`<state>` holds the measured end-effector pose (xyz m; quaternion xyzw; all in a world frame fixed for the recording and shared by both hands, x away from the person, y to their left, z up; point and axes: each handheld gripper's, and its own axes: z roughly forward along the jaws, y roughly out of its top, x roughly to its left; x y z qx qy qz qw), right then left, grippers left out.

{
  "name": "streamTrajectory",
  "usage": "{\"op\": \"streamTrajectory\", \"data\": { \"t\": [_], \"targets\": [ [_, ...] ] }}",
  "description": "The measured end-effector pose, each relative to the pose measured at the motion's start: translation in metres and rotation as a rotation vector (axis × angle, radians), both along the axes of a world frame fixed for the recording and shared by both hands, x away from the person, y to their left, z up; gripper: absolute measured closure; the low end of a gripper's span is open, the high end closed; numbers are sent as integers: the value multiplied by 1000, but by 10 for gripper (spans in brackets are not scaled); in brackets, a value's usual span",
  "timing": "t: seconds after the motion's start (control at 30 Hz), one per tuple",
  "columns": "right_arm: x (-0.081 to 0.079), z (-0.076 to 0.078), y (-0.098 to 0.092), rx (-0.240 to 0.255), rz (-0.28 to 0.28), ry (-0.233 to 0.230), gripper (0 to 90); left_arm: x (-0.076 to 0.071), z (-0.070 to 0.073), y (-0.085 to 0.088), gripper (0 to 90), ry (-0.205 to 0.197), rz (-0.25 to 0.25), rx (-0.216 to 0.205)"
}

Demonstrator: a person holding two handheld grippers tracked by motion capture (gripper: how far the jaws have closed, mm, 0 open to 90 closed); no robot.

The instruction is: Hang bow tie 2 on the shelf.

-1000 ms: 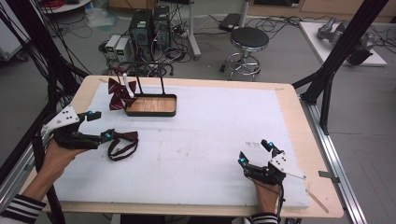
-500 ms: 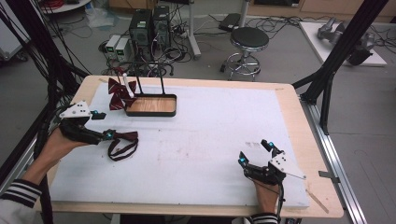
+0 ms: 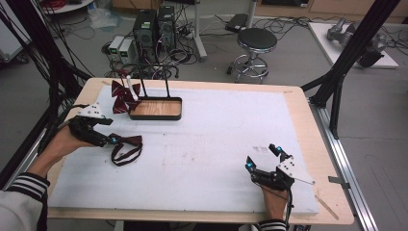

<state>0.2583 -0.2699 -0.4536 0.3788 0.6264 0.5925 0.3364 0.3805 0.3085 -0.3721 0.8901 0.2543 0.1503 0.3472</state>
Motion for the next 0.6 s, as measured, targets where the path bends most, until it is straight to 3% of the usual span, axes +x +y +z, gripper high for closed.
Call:
{"op": "streamTrajectory", "data": {
  "t": [0.23,0.6],
  "targets": [
    [0,0,0,-4,-2,-4,56,8,-4,-1,253,13,-21,50],
    [0,0,-1,-3,-1,-11,56,18,-16,-4,285,68,-56,116]
  ]
}}
